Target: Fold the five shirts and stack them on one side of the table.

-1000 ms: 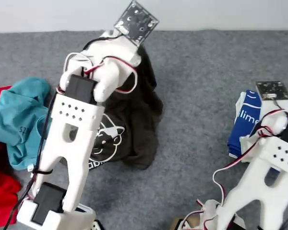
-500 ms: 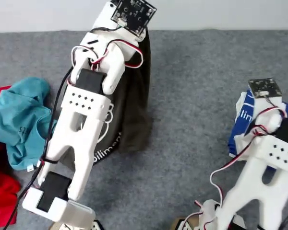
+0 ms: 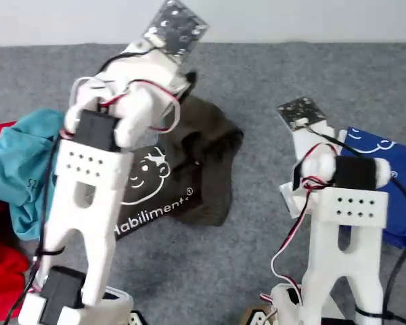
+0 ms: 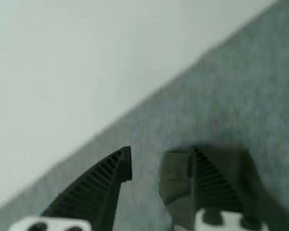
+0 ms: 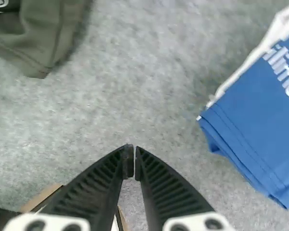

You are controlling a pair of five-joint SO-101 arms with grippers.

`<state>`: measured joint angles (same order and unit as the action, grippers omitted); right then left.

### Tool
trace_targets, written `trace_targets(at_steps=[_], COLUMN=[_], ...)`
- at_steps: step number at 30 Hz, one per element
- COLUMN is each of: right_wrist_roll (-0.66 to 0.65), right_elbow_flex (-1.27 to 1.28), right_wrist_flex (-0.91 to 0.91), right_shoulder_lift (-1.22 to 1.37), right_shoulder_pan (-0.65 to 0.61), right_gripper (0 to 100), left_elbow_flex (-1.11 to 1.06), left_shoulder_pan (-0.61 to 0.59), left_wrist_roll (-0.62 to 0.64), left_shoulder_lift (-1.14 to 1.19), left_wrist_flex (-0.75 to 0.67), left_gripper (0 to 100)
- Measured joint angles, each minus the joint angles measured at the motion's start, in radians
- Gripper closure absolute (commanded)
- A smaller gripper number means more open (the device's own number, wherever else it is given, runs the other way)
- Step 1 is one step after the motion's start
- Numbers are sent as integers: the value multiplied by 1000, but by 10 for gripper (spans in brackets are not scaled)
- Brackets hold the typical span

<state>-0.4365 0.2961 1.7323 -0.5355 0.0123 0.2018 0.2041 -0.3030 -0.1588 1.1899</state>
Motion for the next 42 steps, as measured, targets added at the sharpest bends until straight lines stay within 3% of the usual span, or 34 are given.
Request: trace_targets(at_steps=[9, 15, 17, 31, 38, 42], right_wrist_roll=[21, 127, 163, 215, 215, 215], right_elbow_flex=[-3, -91, -129, -367, -480, -562], right_wrist_flex=[-3, -3, -5, -12, -29, -29], right_shoulder_lift=[219, 393, 460, 867, 1049, 1165], right_shoulder_pan=[-178, -342, -376, -608, -612, -612], right_gripper=[980, 806, 790, 790, 793, 931], left_elbow_flex=[0, 0, 0, -103, -109, -109], left_shoulder_pan=[-244, -450, -502, -787, -842, -842], left_wrist_roll=[0, -5, -26, -78, -83, -83], left_shoulder_lift=[-6, -6, -6, -6, -6, -6], left_wrist_flex=[272, 404, 437, 483, 480, 474], left_gripper=[767, 768, 768, 768, 768, 768])
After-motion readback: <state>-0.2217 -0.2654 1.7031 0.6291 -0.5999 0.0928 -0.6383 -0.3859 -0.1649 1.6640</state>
